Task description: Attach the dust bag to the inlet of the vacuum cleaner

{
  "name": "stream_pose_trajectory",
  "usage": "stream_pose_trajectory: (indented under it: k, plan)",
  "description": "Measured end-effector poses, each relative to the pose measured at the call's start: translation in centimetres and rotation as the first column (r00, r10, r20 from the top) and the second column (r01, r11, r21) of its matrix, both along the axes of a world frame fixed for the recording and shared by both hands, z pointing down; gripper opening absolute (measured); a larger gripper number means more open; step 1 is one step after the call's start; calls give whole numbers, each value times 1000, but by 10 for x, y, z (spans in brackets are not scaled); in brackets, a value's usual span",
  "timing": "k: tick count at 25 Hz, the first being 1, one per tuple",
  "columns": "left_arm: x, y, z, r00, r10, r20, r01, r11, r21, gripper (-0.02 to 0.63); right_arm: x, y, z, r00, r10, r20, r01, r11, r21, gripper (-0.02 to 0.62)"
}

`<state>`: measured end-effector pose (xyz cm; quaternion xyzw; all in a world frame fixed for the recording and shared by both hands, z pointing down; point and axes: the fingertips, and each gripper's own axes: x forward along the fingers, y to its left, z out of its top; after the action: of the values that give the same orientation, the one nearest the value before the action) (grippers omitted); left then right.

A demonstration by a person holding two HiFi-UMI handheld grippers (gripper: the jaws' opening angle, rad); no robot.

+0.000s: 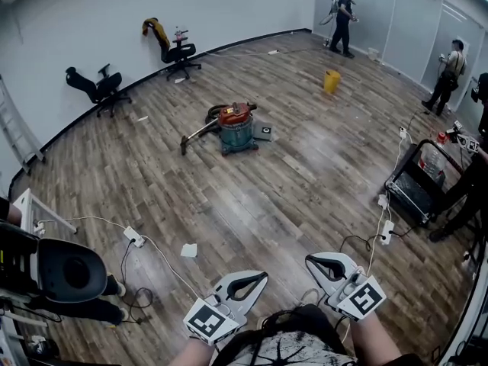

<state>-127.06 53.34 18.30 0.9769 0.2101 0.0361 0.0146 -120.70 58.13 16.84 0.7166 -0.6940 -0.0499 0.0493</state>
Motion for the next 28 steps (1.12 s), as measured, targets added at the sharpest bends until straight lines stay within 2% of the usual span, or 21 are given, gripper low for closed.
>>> stream_pose_trajectory:
  k: [1,3,5,8,12,15,19,21,28]
  plan:
    - [2,2,1,1000,9,-11,-9,1000,-2,2,2,1,1,1000,5,5,-5,1000,-5,6]
    - [7,4,6,999,8,39,-7,999,-34,2,6,6,4,1000,12,21,-11,1000,-29,6]
    - [13,7,9,997,22,70,-17,998,-66,2,9,9,1,1000,2,17,-2,1000,-5,6]
    - [26,17,13,996,49,77,-46,998,-43,2,20,15,-3,1000,0,5,0,1000,13,6]
    - [57,38,7,995,88,42,-86,995,-44,2,46,26,-5,1000,16,-8,-16,1000,21,6]
    - [78,45,14,991,90,98,-87,996,-34,2,66,32,-1,1000,19,0,-19,1000,18,6]
    - [116,65,7,991,130,-6,-130,991,-31,2,102,46,2,999,33,17,-34,999,26,6]
    - [137,72,7,992,126,0,-126,992,-31,2,123,55,5,999,31,16,-32,999,27,6]
    - [214,104,-10,990,133,-50,-132,991,21,2,197,78,0,999,-2,32,0,998,56,6]
